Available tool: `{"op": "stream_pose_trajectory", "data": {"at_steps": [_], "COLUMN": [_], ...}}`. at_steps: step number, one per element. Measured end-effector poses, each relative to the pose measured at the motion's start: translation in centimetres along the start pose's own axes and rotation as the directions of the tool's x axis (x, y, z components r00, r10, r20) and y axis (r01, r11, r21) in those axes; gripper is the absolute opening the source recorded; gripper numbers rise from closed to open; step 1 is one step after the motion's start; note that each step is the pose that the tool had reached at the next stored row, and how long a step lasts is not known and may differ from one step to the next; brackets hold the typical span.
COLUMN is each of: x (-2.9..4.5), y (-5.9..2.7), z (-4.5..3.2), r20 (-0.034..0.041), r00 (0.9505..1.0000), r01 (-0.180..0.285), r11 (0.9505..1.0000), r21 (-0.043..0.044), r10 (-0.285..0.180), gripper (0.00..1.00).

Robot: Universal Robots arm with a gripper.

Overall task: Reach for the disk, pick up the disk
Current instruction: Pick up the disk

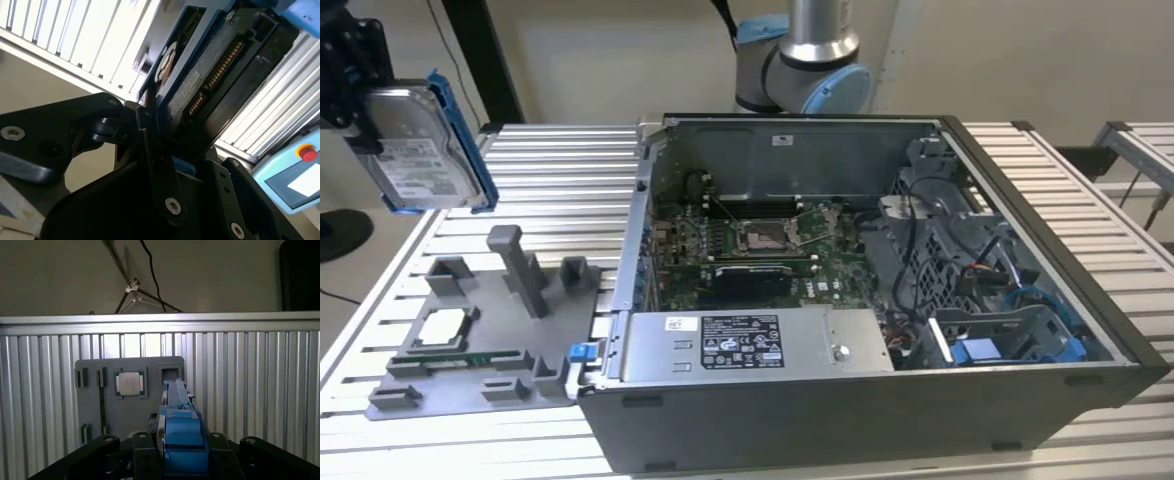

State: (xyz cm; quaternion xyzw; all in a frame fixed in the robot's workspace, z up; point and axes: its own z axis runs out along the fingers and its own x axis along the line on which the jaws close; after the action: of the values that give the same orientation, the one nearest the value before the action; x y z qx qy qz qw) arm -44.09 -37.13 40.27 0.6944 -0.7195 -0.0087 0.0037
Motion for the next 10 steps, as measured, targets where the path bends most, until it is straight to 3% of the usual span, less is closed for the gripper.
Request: {"op": "stream_pose_trajectory", "data": {"at_steps": [10], "x": [-0.03], "y": [0.08], "z": [-4.58], "r20": [0.0000], "r00": [1.0000], "r01": [0.000], "r11": [1.0000], "r21": [0.0000], "r10": [0.000], "gripper": [0.00]}}
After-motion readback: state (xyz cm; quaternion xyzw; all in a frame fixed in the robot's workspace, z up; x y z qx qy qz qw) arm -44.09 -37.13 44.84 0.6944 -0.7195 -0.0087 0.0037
